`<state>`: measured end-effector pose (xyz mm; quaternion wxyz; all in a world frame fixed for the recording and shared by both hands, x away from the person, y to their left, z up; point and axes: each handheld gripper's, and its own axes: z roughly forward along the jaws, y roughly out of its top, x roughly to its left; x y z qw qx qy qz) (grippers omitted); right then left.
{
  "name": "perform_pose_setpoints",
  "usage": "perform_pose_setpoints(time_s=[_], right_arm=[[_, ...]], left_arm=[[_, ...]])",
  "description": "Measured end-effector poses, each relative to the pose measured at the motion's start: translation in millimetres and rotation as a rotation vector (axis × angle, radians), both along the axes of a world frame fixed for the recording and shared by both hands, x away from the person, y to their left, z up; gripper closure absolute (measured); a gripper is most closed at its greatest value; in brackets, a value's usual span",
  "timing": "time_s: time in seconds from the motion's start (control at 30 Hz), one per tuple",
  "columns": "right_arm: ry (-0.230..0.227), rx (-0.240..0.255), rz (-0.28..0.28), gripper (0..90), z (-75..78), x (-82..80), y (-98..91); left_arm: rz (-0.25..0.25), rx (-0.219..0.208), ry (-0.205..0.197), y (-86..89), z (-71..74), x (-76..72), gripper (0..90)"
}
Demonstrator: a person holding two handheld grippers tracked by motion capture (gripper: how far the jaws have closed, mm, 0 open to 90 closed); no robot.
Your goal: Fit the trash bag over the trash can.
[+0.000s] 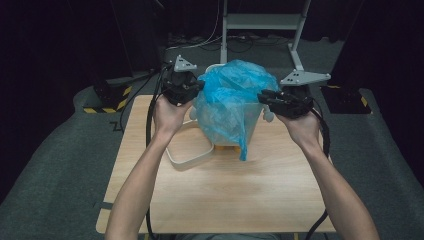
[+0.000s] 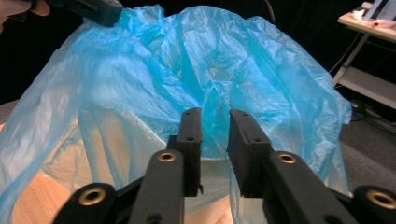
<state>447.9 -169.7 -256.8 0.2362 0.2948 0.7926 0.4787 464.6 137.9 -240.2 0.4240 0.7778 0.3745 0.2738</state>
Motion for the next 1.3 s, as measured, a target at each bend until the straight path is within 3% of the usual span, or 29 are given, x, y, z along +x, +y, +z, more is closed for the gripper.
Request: perform_pose_setpoints(time_s=[0.13,0.3,0.47,0.57,0.67,0.73,0.83,0.93,1.03,1.17,1.3], right_arm=[[-0.004,-0.017,0.013,89.1,0.3,-0.1,0.5],[-0.020,-0.022,0.006,90.0,0.8,-1.9,-3.2],[-0.032,-0.020,-0.005,90.0,3.3,-5.6,-11.6],[-0.031,-0.017,-0.009,90.0,4.1,-5.8,-15.4],[-0.027,-0.019,-0.007,90.0,3.4,-5.9,-16.6],[-0.025,-0.031,-0.009,90.0,3.1,-7.6,-15.9],[-0.027,-0.041,-0.008,90.0,2.5,-9.4,-15.5],[-0.026,-0.043,-0.009,90.0,1.8,-9.0,-15.2],[-0.019,-0.051,-0.009,90.0,-0.3,-7.5,-14.3],[-0.005,-0.060,-0.012,90.0,-6.3,-7.6,-16.2],[0.012,-0.064,-0.021,90.0,-11.6,-6.5,-20.7]], left_arm=[[0.041,0.010,0.001,7.0,1.4,9.3,89.7],[0.078,-0.023,0.026,15.7,-4.1,24.2,89.7],[0.104,-0.017,0.034,16.4,-12.5,35.6,89.8],[0.102,-0.035,0.046,15.9,-14.7,38.6,89.6],[0.087,-0.077,0.037,17.7,-10.4,31.0,75.8],[0.076,-0.092,0.010,18.5,-6.0,21.7,63.2],[0.020,-0.131,0.002,16.9,0.8,5.2,47.5],[-0.027,-0.100,0.009,9.1,0.1,-2.1,43.4],[-0.035,-0.050,0.024,1.5,-5.5,0.1,50.0],[-0.034,-0.050,0.021,-0.5,-11.4,5.1,71.2],[-0.032,-0.030,-0.010,-2.4,-9.9,6.8,86.7]])
